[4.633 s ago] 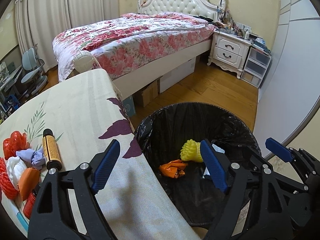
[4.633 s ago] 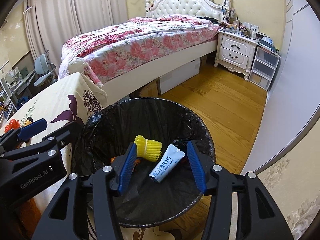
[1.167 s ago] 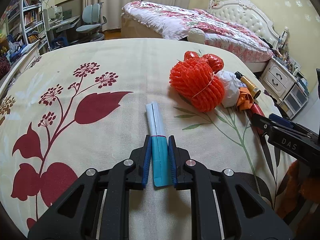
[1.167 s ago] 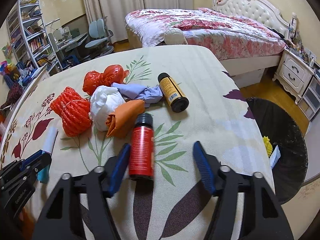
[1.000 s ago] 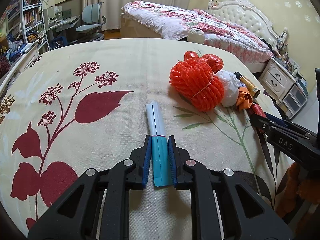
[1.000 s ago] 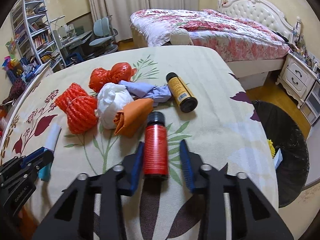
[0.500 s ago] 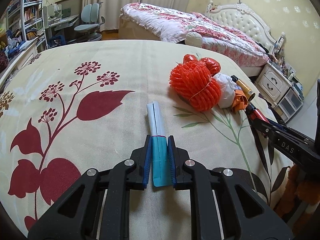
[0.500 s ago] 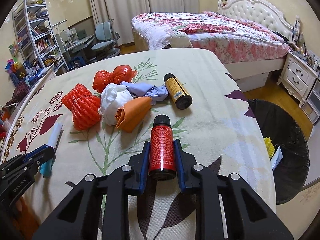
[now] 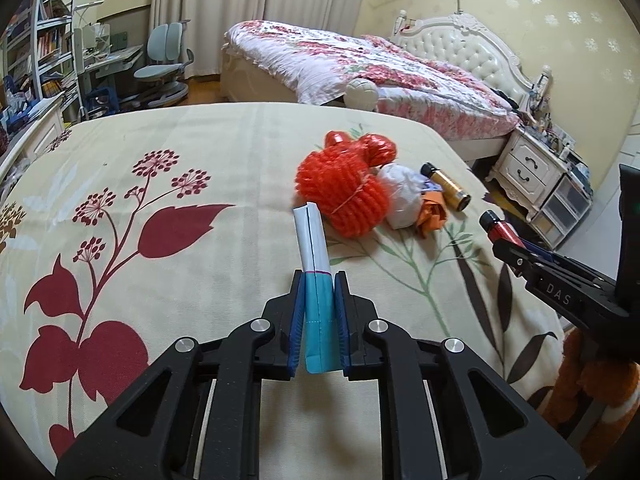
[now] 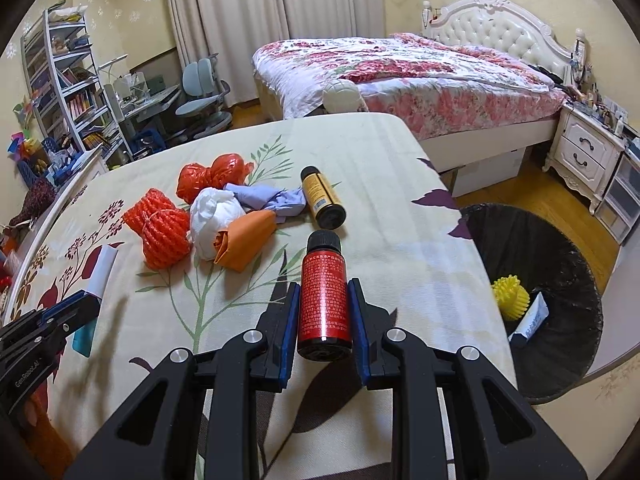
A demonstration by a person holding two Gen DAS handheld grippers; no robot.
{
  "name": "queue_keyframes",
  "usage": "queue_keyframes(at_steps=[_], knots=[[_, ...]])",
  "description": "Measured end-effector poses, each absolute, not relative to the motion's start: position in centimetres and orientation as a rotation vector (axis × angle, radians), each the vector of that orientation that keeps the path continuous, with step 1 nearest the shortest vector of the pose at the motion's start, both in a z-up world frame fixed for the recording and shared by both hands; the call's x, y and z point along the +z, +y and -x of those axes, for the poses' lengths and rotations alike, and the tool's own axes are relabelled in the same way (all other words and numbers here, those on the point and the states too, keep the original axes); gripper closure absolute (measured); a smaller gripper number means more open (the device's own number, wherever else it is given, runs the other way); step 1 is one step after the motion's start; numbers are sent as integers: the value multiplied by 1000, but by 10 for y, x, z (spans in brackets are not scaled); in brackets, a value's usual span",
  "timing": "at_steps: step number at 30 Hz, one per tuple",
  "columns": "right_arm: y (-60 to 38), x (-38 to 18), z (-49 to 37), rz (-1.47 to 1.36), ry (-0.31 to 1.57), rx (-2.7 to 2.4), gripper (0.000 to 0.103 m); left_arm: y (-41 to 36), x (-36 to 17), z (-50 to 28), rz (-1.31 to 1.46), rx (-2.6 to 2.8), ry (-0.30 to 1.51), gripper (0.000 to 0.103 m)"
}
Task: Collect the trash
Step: 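Carry the marker and red bottle in both tools over the black bin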
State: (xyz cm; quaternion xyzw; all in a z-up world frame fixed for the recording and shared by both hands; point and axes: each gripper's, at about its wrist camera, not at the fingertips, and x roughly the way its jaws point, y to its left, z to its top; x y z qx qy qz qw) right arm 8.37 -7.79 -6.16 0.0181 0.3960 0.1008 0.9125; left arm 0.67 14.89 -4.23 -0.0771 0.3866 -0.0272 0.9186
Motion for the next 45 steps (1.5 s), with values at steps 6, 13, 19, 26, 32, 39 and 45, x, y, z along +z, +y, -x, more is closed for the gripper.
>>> queue_keyframes(at_steps=[6,13,19,26,32,39,45], knots=[[-96,-53,-79,-49,788,170,78,127,-34,-8,141,-111,775,89],[-126,-45,-75,-71,761,105,78,87,-20,-16,111,-197,734,89],[-158,-41,-75,-95,741,33,78,41,-15,-32,79,-287,723,89],[-199,-42,-77,-115,728,-53,78,-18,-14,-55,36,-385,717,89],[-233,-51,-87,-143,735,-116,78,-63,-17,-76,-4,-438,719,89],[-259,-64,-94,-167,750,-159,78,-103,-29,-99,-48,-456,735,89],[-276,-76,-100,-194,765,-186,78,-128,-45,-115,-87,-460,768,89]])
